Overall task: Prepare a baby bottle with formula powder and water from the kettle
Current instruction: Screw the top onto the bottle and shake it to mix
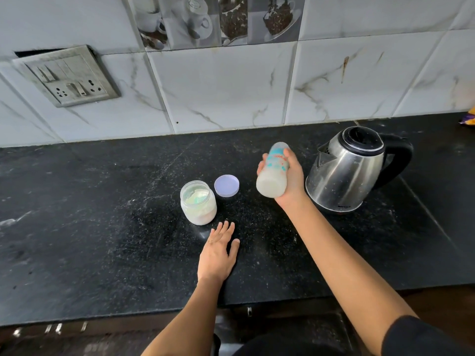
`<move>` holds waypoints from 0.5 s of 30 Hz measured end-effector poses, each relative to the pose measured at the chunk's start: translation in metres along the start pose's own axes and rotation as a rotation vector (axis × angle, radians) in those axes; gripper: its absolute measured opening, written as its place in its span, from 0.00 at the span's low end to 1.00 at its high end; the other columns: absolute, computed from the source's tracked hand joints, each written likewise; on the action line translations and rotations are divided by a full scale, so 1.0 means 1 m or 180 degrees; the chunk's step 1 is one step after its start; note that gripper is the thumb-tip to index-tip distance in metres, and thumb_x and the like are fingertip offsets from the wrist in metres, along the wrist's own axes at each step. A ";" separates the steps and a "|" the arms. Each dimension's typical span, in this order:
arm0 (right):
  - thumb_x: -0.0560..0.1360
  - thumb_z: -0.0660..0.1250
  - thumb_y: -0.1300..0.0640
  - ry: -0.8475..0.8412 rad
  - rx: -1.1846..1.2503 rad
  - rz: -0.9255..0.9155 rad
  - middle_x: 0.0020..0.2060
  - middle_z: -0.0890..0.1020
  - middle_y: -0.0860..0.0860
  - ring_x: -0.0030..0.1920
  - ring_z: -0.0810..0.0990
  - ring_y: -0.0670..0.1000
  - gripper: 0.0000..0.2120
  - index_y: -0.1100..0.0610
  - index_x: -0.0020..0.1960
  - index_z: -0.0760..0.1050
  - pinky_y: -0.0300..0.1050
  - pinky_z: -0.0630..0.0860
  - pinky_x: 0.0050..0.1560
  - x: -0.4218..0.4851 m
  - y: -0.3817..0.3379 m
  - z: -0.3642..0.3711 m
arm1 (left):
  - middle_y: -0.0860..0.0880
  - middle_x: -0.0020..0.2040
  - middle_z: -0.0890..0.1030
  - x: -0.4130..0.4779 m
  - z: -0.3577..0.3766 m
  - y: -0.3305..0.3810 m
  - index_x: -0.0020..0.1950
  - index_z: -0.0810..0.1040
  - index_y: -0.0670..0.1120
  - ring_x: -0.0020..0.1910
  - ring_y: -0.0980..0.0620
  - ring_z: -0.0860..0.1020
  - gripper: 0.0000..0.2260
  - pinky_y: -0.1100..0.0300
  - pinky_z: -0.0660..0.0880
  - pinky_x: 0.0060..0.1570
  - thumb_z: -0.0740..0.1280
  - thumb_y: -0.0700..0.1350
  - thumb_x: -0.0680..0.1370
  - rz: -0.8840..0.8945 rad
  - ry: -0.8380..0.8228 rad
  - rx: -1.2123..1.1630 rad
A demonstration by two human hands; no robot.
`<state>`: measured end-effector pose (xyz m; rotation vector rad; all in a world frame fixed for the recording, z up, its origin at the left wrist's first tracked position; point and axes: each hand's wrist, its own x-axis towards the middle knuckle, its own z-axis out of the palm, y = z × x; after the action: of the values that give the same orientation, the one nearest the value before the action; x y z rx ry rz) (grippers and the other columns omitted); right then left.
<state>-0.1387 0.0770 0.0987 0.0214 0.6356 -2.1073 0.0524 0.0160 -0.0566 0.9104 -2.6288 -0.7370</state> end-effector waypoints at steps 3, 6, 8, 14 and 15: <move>0.79 0.59 0.52 -0.0168 -0.0278 0.0017 0.42 0.76 0.57 0.33 0.77 0.54 0.18 0.53 0.67 0.65 0.44 0.78 0.30 -0.003 0.001 -0.004 | 0.56 0.76 0.59 0.001 0.000 -0.001 0.75 0.62 0.55 0.71 0.66 0.47 0.21 0.70 0.40 0.70 0.56 0.54 0.82 0.0005 -0.0020 -0.0029; 0.77 0.58 0.53 -0.0810 -0.0944 0.0003 0.43 0.78 0.58 0.32 0.78 0.55 0.19 0.49 0.68 0.65 0.45 0.78 0.31 -0.017 0.007 -0.004 | 0.56 0.76 0.60 0.000 0.001 0.000 0.75 0.62 0.56 0.70 0.67 0.46 0.21 0.72 0.39 0.68 0.57 0.54 0.81 -0.0011 -0.0014 -0.0029; 0.77 0.59 0.51 -0.0548 -0.0520 -0.0015 0.42 0.77 0.56 0.31 0.78 0.53 0.17 0.52 0.65 0.66 0.44 0.78 0.31 -0.012 0.004 0.003 | 0.57 0.76 0.60 0.000 0.000 0.000 0.75 0.62 0.56 0.71 0.67 0.47 0.21 0.72 0.39 0.68 0.57 0.54 0.81 -0.0005 -0.0010 -0.0026; 0.70 0.69 0.51 -0.1131 -0.0849 0.0135 0.45 0.77 0.58 0.32 0.79 0.55 0.24 0.51 0.64 0.68 0.45 0.78 0.31 -0.017 -0.005 0.004 | 0.56 0.76 0.60 0.000 0.001 -0.001 0.75 0.63 0.55 0.72 0.67 0.48 0.21 0.69 0.42 0.71 0.57 0.54 0.81 -0.0019 -0.0033 -0.0053; 0.71 0.69 0.52 -0.1391 -0.1000 0.0114 0.46 0.77 0.58 0.33 0.79 0.56 0.23 0.49 0.65 0.68 0.45 0.78 0.31 -0.020 -0.006 0.003 | 0.57 0.76 0.60 0.000 0.002 0.000 0.75 0.63 0.55 0.72 0.67 0.48 0.21 0.69 0.42 0.71 0.57 0.54 0.81 -0.0021 -0.0026 -0.0060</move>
<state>-0.1306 0.0938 0.1093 -0.5822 0.6807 -1.8708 0.0517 0.0161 -0.0581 0.9132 -2.6227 -0.7675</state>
